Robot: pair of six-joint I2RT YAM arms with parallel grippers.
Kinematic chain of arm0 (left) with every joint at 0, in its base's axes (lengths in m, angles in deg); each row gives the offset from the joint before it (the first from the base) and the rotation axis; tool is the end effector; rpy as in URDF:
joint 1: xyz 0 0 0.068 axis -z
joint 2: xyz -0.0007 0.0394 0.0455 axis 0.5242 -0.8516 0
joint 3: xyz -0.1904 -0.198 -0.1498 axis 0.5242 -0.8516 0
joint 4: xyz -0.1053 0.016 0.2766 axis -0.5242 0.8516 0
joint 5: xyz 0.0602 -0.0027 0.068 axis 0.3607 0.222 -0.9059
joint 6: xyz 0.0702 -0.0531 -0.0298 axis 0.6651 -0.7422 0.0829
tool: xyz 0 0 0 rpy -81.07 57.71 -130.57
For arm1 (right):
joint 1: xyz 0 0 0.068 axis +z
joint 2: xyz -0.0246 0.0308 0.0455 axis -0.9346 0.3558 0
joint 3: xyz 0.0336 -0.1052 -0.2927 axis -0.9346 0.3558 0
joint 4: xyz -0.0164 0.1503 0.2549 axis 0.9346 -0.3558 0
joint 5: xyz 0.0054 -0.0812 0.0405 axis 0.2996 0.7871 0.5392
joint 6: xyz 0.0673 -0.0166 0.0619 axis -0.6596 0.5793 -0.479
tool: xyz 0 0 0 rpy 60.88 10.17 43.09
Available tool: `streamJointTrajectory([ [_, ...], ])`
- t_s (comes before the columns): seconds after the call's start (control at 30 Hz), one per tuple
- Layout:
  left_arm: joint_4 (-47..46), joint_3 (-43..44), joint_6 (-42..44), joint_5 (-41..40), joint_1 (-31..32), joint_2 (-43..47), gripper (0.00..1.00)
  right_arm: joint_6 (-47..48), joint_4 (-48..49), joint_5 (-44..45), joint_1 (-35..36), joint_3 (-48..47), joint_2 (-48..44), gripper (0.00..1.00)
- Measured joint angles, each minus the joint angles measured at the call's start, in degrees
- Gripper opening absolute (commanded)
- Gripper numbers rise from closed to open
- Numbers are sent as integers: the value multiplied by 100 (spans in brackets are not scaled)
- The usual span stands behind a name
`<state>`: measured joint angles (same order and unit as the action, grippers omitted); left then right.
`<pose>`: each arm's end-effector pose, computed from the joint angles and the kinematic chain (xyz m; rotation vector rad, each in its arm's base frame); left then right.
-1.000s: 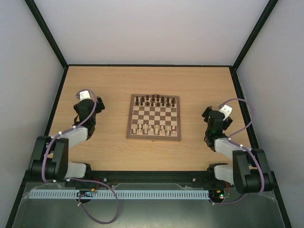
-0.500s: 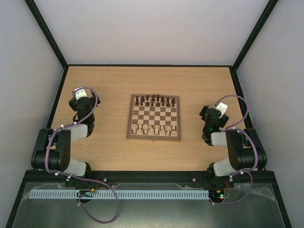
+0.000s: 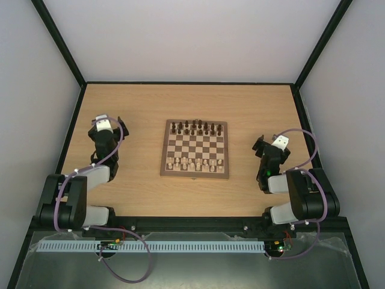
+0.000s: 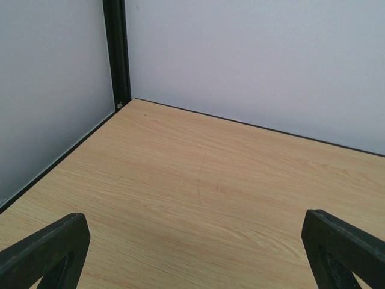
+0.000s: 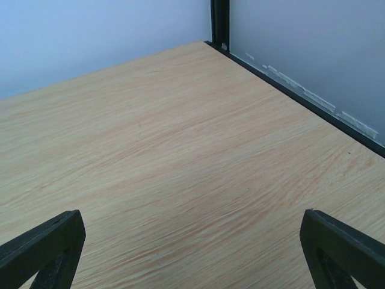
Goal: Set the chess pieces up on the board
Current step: Reset both arms
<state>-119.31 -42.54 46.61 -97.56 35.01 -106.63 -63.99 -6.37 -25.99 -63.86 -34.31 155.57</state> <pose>0.3178 0.0082 0.2025 -0.3426 1.6150 0.0940 0.2746 -0.0157 0.1555 0.5120 1.5677 -0.1612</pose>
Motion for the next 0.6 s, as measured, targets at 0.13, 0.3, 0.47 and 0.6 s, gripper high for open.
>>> streamJointTrajectory([
  [0.13,-44,-153,63,2,122,157,100,37,278,-66,2,157,-57,99],
  [0.3,-144,-529,210,59,168,527,100,57,461,-87,2,315,-92,99],
  [0.47,-269,-780,216,4,168,553,100,59,501,-92,2,321,-96,99],
  [0.6,-380,-769,319,-13,142,398,99,68,522,-118,2,326,-96,99],
])
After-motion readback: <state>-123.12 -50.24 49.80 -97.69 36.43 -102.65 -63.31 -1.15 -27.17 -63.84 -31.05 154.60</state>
